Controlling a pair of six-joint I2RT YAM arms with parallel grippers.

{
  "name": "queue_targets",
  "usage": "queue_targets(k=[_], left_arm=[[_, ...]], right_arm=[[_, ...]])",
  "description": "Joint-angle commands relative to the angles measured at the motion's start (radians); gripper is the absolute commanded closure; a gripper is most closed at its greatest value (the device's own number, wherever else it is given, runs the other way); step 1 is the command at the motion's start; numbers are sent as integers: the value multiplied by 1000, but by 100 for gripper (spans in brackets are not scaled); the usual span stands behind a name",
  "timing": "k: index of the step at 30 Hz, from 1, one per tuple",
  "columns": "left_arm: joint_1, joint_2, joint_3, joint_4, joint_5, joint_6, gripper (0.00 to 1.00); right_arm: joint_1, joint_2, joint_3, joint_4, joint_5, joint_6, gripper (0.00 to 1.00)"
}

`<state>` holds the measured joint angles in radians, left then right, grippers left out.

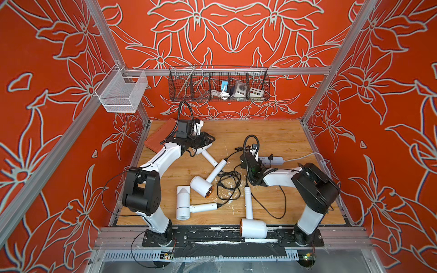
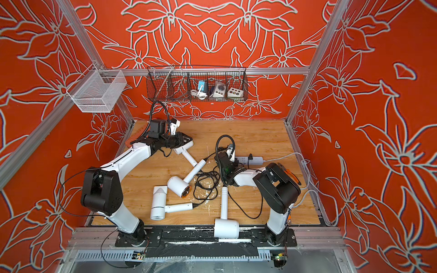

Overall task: Charge the blow dryers
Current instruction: Insert the plug into the socket.

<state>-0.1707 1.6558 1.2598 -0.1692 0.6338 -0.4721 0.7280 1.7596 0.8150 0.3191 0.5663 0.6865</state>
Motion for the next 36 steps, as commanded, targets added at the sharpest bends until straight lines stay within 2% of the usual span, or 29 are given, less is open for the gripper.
queue_targets(k=[1, 5, 8, 14, 20, 31, 34, 36], left_arm=[[5, -38, -16, 22, 21, 2, 70], [5, -41, -16, 22, 20, 3, 70], [5, -43, -16, 20, 17, 5, 70], [7, -44, -16, 18, 15, 7, 70], [8, -41, -16, 17, 16, 8, 70], [19, -39, -17, 23, 24, 2, 70], [19, -40, -19, 23, 24, 1, 70], [20, -38, -19, 24, 24, 2, 70]], right_arm=[[42, 29, -90, -196, -204, 94, 100], [45, 84, -214, 39, -204, 191, 100], [45, 151, -219, 81, -216, 222, 100], [48, 162, -154, -28, -221, 207, 100], [49, 189, -53, -220, -257, 236, 100], [49, 213, -29, -268, -268, 272, 100], [49, 181, -29, -263, -252, 237, 71], [48, 151, -14, -286, -229, 199, 58]])
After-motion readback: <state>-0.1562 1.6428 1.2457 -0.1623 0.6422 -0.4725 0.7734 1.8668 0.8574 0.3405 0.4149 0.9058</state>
